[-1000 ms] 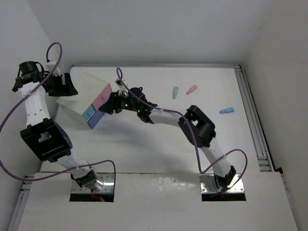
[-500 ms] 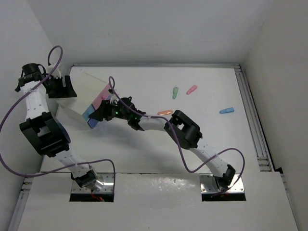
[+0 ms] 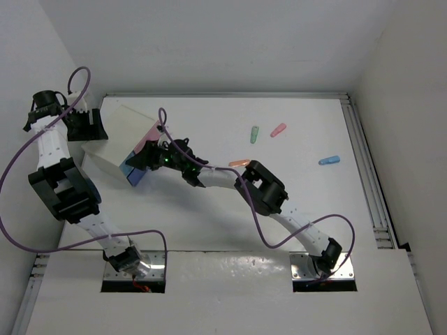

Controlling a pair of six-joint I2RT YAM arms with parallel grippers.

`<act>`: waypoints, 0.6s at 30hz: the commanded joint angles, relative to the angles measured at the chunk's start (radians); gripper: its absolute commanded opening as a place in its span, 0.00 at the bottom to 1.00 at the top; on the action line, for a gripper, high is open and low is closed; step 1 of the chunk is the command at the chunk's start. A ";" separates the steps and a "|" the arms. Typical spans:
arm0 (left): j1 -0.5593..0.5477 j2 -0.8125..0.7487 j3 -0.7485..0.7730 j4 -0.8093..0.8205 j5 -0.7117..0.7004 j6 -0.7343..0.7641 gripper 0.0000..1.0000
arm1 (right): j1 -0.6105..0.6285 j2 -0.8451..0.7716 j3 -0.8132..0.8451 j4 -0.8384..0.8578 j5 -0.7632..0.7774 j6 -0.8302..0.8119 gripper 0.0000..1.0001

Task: Sort the stationery into containers
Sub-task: Open the drawer in the storage box.

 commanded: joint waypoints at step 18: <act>-0.025 0.020 0.029 0.009 -0.063 0.009 0.76 | 0.007 0.081 0.124 0.046 0.040 0.041 0.50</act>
